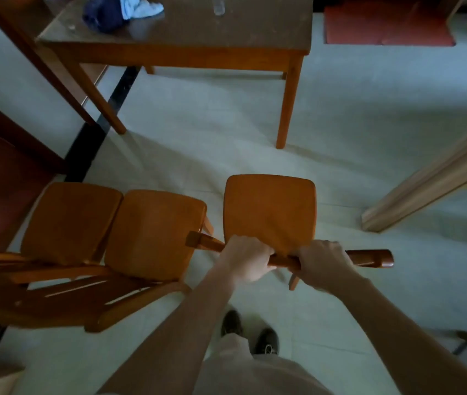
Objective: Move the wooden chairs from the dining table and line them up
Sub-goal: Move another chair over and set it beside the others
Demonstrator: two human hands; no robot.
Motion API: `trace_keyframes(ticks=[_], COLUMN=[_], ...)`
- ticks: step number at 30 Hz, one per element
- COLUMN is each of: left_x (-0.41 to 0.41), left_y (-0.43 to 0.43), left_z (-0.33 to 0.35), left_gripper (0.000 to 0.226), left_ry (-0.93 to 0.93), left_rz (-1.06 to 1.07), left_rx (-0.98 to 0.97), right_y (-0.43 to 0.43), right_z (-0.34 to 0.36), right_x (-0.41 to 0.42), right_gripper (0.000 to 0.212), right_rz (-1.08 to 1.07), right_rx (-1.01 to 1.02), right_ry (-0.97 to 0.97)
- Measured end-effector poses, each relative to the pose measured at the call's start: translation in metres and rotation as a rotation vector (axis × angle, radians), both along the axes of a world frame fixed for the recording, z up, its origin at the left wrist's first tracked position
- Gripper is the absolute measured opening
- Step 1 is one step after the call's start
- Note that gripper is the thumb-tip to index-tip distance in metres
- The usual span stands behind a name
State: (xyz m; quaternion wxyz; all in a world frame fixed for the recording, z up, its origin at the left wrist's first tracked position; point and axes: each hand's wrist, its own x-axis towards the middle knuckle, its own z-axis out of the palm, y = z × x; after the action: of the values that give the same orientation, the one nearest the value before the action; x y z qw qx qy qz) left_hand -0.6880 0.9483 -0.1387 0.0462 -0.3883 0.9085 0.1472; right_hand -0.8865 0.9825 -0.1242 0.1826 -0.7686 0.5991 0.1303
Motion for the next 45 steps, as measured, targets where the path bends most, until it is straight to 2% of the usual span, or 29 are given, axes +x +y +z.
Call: trace_keyframes(ticks=[3, 7, 11, 13, 15, 16, 17, 18, 20, 21, 33, 38, 45], left_x=[0.007, 0.015, 0.025, 0.038, 0.057, 0.065, 0.071, 0.075, 0.078, 0.081, 0.166, 0.201, 0.216], left_y=[0.032, 0.056, 0.056, 0.047, 0.036, 0.031, 0.027, 0.024, 0.023, 0.022, 0.085, 0.114, 0.126], left_z=[-0.012, -0.025, -0.025, -0.022, -0.023, -0.023, -0.022, -0.02, -0.017, -0.016, -0.023, -0.022, -0.023], left_gripper=[0.033, 0.026, 0.024, 0.039, 0.062, 0.063, 0.056, 0.047, 0.035, 0.032, 0.052, 0.058, 0.059], left_ry=[0.045, 0.053, 0.148, 0.143, 0.021, -0.046, -0.108, -0.161, -0.188, -0.178, -0.009, -0.037, -0.073], left_rz=[0.034, 0.054, 0.071, 0.038, 0.029, 0.033, 0.022, -0.014, -0.086, -0.1, -0.129, -0.121, -0.154], left_rx=[0.01, -0.062, 0.011, 0.046, 0.063, 0.057, 0.034, -0.001, -0.056, -0.07, -0.033, -0.008, -0.042], right_y=[0.032, 0.055, 0.06, 0.063, 0.065, 0.065, 0.064, 0.063, 0.061, 0.063, 0.14, 0.17, 0.188], right_z=[-0.008, -0.015, -0.023, -0.026, -0.031, -0.033, -0.034, -0.034, -0.032, -0.032, -0.035, -0.045, -0.052], right_x=[0.008, 0.017, 0.022, 0.02, 0.012, 0.008, 0.004, 0.002, 0.002, 0.005, 0.088, 0.123, 0.137], right_gripper=[0.039, 0.031, 0.031, 0.028, 0.054, 0.064, 0.063, 0.054, 0.034, 0.031, 0.035, 0.038, 0.041], right_rz=[-0.01, -0.038, -0.119, -0.148, -0.118, -0.111, -0.11, -0.105, -0.041, -0.022, -0.064, -0.067, -0.07], right_rx=[0.017, -0.045, -0.042, -0.045, -0.051, -0.028, -0.006, 0.011, -0.017, -0.042, -0.024, -0.035, -0.072], right_ry=[0.026, 0.047, -0.049, -0.121, -0.063, -0.014, 0.015, 0.035, 0.108, 0.131, 0.135, 0.073, 0.111])
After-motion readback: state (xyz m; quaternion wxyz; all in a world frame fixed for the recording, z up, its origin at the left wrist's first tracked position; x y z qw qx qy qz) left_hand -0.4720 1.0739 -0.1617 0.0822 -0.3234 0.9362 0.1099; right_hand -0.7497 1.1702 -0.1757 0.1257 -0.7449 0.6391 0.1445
